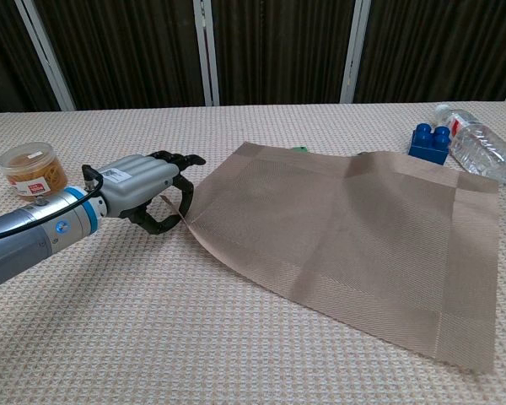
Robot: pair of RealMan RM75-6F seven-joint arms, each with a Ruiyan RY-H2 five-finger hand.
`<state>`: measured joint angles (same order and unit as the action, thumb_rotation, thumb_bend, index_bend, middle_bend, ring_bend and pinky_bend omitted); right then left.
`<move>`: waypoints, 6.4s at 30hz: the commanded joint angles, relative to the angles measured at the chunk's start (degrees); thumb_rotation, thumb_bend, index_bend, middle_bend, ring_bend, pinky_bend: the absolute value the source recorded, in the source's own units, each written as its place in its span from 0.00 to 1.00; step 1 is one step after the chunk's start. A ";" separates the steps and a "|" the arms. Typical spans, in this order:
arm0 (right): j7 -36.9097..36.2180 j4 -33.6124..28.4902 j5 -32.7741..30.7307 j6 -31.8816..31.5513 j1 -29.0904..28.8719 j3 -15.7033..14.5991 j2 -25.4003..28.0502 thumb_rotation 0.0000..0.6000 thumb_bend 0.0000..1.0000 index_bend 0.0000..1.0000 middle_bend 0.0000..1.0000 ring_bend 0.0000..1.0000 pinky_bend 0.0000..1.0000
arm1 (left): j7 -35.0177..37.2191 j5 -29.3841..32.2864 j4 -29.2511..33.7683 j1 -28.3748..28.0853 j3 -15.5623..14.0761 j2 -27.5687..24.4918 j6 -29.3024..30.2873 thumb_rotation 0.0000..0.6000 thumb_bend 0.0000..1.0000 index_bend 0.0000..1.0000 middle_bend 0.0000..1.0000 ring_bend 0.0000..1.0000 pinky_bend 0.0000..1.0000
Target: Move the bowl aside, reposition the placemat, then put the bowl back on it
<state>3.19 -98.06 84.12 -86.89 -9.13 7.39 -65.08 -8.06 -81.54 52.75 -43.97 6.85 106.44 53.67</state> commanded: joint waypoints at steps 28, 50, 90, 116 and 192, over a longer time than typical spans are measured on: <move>-0.66 -2.99 4.05 -3.20 1.42 -0.09 1.46 1.00 0.00 0.00 0.00 0.00 0.00 | -25.78 -0.06 45.03 15.60 -14.57 -25.08 11.76 1.00 0.53 0.80 0.00 0.00 0.00; -1.08 -3.70 4.99 -3.92 1.97 0.07 2.07 1.00 0.00 0.00 0.00 0.00 0.00 | -27.21 -3.88 49.11 20.25 -18.18 -29.43 14.36 1.00 0.53 0.83 0.00 0.00 0.00; -2.06 -0.17 -3.92 11.59 -2.99 -0.25 0.70 1.00 0.00 0.00 0.00 0.00 0.00 | -10.74 0.31 58.05 28.96 -8.00 -46.14 35.51 1.00 0.05 0.00 0.00 0.00 0.00; 4.59 13.87 -12.49 34.78 -18.80 0.32 -13.08 1.00 0.13 0.35 0.00 0.00 0.00 | -8.07 9.95 54.64 28.06 -2.49 -47.17 27.82 1.00 0.05 0.00 0.00 0.00 0.00; 21.52 14.24 11.38 36.91 -36.26 -3.71 -32.03 1.00 0.23 0.57 0.01 0.00 0.00 | -5.16 11.54 54.79 28.93 -0.80 -48.95 22.74 1.00 0.05 0.00 0.00 0.00 0.00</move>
<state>24.48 -83.95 95.67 -49.95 -45.28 3.54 -96.90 -13.22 -70.00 107.54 -15.04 6.04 57.50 76.40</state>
